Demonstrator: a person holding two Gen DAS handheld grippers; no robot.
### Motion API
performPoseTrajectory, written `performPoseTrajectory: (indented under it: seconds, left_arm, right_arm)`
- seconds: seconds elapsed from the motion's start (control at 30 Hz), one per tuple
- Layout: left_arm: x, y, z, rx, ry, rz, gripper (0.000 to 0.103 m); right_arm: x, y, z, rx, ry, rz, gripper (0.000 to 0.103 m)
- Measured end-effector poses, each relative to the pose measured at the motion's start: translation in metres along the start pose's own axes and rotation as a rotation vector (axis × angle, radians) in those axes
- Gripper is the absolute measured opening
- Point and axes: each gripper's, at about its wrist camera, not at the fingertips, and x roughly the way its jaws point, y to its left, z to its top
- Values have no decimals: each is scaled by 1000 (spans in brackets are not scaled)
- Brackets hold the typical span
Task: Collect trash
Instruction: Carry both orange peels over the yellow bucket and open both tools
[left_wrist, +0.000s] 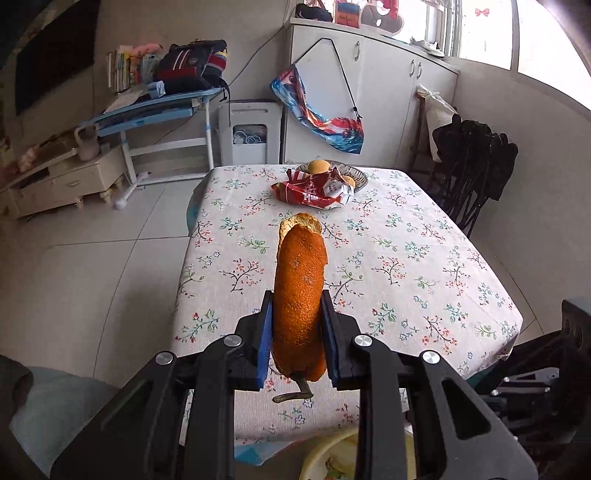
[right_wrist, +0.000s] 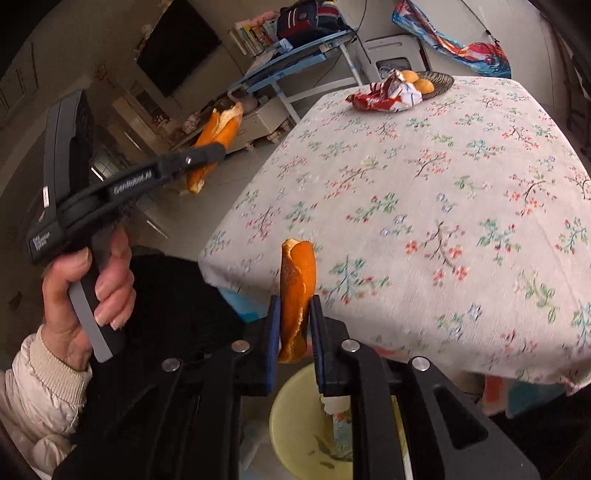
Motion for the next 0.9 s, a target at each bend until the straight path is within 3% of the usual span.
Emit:
performPoseTrajectory:
  seconds: [0.2,0.33,0.4,0.7,0.9]
  left_arm:
    - [-25,-3,-14,-2,-14,-5,23]
    - [-38,-4,-19,-2,-26,-9,23]
    - [-45,-5,-21,-2,-32,-9,23]
    - [-65,-12,-29,14,-42,-18,23]
    - [-70,-23,-47,45,-5,-45,23]
  right_arm:
    - [20,28,-40,-91,166,-11,17]
    - [29,35,-56,-116,230,-32,25]
    - [25,35,-58,-102,207,-36,31]
    - [2,22,-56,-20,84,-23,37]
    - [-18,13,-53,37,-36,-16,47]
